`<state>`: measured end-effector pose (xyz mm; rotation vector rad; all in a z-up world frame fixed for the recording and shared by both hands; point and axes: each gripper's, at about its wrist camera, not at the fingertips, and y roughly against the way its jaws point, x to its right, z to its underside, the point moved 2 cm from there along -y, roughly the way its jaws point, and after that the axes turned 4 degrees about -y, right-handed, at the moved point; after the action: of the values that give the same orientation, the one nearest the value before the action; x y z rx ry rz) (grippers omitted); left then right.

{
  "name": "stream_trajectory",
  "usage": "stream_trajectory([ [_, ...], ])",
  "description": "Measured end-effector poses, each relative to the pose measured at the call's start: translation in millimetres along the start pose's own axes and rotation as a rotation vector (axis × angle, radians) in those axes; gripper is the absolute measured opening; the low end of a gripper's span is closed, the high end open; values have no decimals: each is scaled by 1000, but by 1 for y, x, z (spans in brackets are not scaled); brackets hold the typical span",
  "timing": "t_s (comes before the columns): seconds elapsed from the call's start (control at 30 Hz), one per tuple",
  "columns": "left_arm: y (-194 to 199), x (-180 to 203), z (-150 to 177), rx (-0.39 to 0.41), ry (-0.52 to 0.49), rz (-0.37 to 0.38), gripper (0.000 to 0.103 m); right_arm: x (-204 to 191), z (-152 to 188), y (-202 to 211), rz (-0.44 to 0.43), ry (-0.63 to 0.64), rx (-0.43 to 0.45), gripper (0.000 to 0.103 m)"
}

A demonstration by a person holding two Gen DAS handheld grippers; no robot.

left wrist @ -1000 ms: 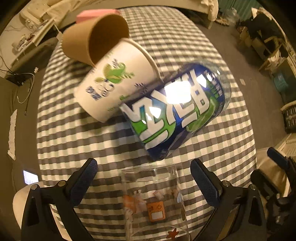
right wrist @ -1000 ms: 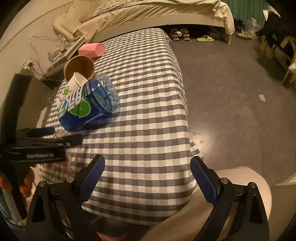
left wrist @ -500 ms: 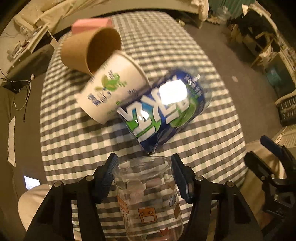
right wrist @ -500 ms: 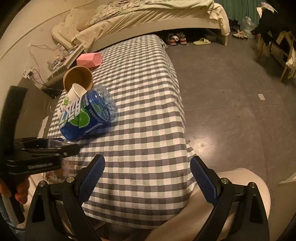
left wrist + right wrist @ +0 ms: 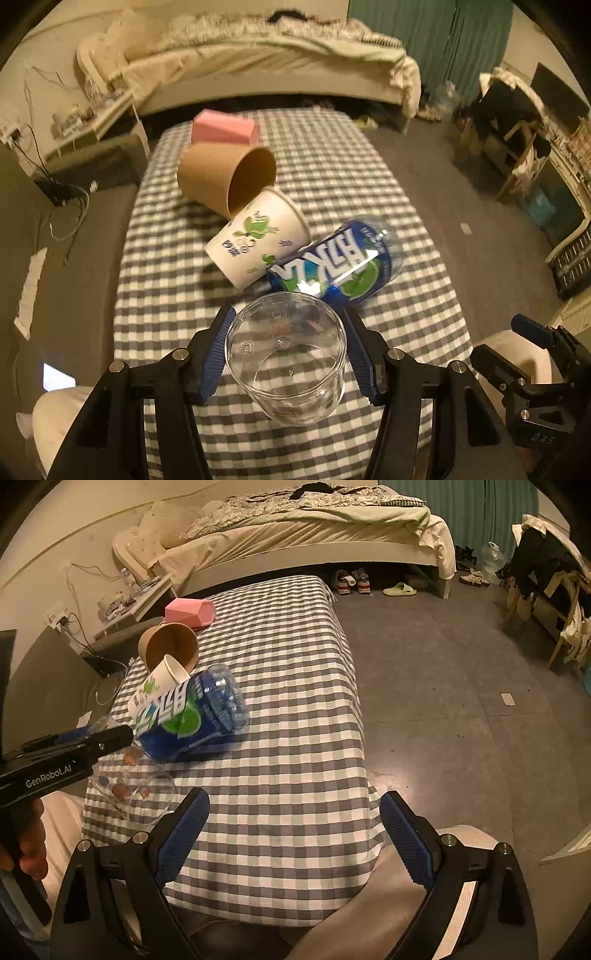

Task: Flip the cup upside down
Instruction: 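Set the glass cup down rim first and open the left gripper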

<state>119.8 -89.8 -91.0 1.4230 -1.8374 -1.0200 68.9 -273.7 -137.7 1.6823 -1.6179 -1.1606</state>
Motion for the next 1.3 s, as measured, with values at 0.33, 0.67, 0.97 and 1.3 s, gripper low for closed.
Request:
stream_trajectory([
  [0.33,-7,19,27,38,-98,-19,60,-11,1,6,12,28,11,94],
  [0.67,-7,20,33,33,-85,10,61,-15,1,13,26,35,18,94],
  [0.97,4,22,27,64,-87,23,65,-20,-1,30,27,43,44,94],
  [1.3,56,9,6,201,-43,36,65,-34,-3,71,48,69,124,94],
])
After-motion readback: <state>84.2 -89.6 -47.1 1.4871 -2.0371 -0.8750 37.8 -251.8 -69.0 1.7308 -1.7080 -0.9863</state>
